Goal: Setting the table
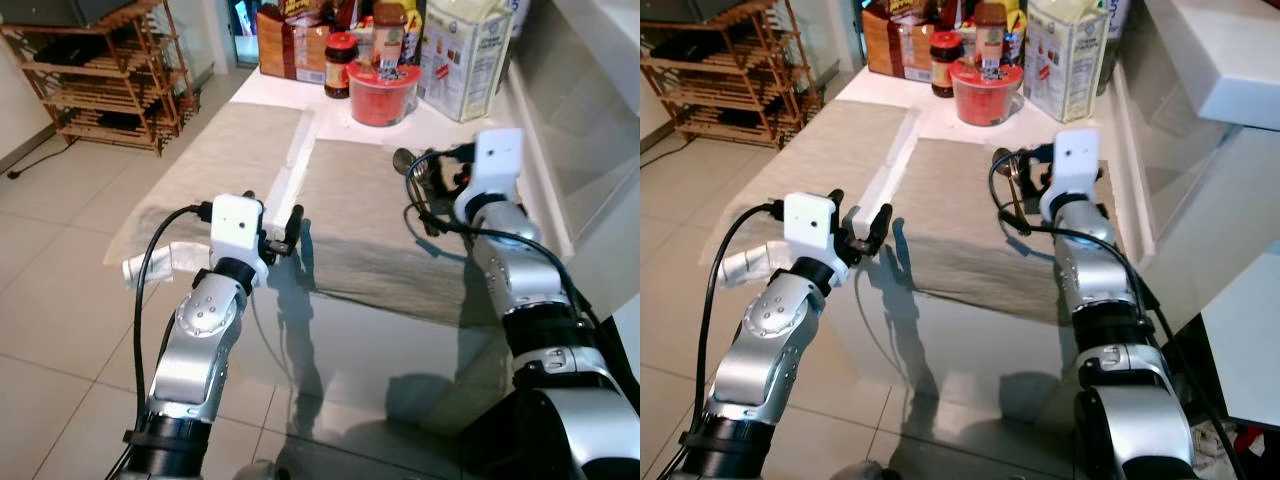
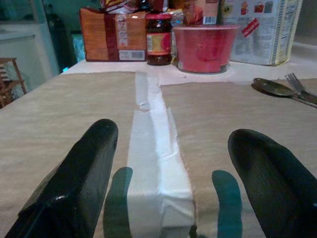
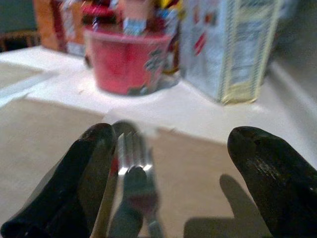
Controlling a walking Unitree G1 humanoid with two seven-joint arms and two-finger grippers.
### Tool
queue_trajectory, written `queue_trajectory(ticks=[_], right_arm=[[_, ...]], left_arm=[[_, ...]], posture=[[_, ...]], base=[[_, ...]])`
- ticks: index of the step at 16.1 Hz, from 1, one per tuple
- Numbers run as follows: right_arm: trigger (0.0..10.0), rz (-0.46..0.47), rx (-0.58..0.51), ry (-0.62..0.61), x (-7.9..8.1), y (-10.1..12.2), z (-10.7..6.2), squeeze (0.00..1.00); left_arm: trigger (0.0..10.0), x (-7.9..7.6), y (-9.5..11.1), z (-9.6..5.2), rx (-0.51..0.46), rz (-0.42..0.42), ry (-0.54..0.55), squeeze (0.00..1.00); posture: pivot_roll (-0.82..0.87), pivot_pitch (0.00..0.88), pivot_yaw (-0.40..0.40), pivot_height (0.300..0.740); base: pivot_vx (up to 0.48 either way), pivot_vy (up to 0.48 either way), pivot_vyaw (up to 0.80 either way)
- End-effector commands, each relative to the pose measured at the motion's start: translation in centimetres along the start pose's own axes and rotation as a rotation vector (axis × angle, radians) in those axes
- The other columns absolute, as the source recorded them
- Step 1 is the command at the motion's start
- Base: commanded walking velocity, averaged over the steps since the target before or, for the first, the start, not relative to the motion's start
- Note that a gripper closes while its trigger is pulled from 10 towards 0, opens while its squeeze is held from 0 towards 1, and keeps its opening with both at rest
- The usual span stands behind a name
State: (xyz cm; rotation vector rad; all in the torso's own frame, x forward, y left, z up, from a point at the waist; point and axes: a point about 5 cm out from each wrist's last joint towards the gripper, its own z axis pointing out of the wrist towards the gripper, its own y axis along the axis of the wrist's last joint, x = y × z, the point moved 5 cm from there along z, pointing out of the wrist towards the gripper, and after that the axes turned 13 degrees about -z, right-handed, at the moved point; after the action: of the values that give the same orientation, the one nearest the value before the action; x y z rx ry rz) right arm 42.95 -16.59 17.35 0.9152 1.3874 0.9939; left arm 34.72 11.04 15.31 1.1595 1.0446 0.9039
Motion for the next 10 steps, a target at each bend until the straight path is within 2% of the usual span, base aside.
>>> queue_trajectory(ticks=[1,3,5,6,7,10], right_arm=[[10.0,0.003,0.031,0.024,0.6,-0.5,0.0,0.00],[10.0,0.025,0.030,0.027,0.6,-0.1,0.1,0.00],[10.0,0.027,0.023,0.021,-0.1,0.9,0.0,0.00],[10.0,0.040,0.045,0.022,-0.3,0.9,0.0,0.00],[10.0,0.067,0.110,0.036,-0.4,0.2,0.0,0.00],[10.0,0.117,0.178,0.066,0.3,-1.1,-0.2,0.00]], left_arm=[[10.0,0.1,0.4,-0.1,-0.007,0.006,0.008,0.00],[10.0,0.0,0.4,-0.1,-0.007,0.004,0.008,0.00],[10.0,-0.2,0.6,0.0,-0.009,0.005,0.004,0.00],[10.0,-0.2,0.6,0.1,-0.009,0.005,0.003,0.00],[10.0,-0.2,0.6,0.3,-0.006,0.003,0.001,0.00],[10.0,-0.5,0.6,0.4,-0.004,-0.001,-0.007,0.00]], posture=[[0.06,0.035,0.001,0.740],[0.06,0.036,0.005,0.740],[0.05,0.034,0.009,0.740],[0.05,0.031,0.009,0.740],[0.04,0.025,0.011,0.740],[0.04,0.018,0.010,0.740]], base=[[0.000,0.000,0.00],[0.000,0.000,0.00],[0.000,0.000,0.00],[0.000,0.000,0.00],[0.000,0.000,0.00],[0.000,0.000,0.00]])
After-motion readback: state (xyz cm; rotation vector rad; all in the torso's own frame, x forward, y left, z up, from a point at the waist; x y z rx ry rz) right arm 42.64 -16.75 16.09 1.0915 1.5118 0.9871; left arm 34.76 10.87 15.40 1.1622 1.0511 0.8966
